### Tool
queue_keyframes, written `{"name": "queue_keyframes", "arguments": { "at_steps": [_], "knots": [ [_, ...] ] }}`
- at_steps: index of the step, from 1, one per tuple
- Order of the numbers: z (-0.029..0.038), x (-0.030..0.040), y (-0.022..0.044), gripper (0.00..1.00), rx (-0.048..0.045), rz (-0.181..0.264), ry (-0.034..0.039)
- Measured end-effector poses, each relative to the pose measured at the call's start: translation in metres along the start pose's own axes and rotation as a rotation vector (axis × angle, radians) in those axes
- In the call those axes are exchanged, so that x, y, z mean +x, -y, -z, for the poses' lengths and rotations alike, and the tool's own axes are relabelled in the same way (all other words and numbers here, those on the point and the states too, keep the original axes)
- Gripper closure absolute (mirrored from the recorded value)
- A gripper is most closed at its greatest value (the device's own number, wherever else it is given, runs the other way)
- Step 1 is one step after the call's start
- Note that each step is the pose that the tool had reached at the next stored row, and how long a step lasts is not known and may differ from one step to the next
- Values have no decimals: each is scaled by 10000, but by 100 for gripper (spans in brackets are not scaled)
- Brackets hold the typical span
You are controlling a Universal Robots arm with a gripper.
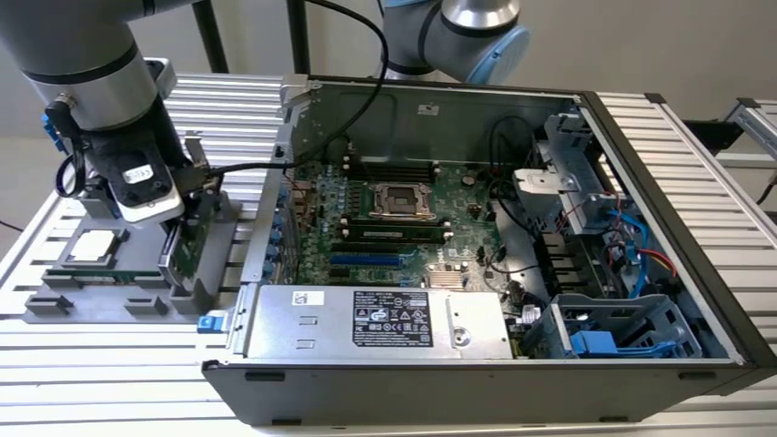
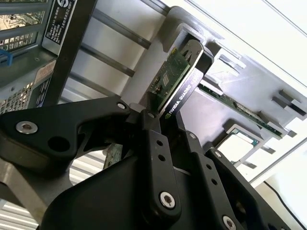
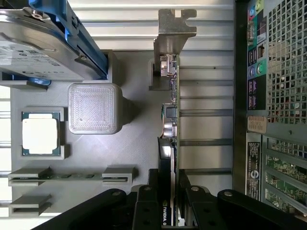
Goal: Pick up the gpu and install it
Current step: 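Pick up the gpu and move the gpu toward the slot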
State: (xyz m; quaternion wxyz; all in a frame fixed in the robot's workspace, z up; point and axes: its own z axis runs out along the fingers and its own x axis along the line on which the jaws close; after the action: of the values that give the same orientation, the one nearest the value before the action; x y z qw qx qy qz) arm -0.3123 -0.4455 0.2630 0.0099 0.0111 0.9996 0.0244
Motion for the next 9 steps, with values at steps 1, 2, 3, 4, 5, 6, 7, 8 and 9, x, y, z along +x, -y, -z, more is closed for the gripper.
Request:
{"name": "queue_keyframes", "arguments": {
  "at_steps": [1, 2, 3, 4, 5, 6, 7, 8, 9],
  "knots": [
    [3, 0, 0, 100, 1, 0, -1],
    [7, 0, 0, 100, 2, 0, -3],
    [10, 0, 0, 100, 3, 0, -3],
    [15, 0, -1, 100, 1, 0, -2],
    [20, 0, -1, 100, 0, 0, 0],
    [27, 0, -1, 100, 1, 0, -1],
    [35, 0, -2, 100, 1, 0, -1],
    [41, -1, -2, 100, 0, 0, 0],
    [50, -1, -2, 100, 0, 0, 0]
  ]
}}
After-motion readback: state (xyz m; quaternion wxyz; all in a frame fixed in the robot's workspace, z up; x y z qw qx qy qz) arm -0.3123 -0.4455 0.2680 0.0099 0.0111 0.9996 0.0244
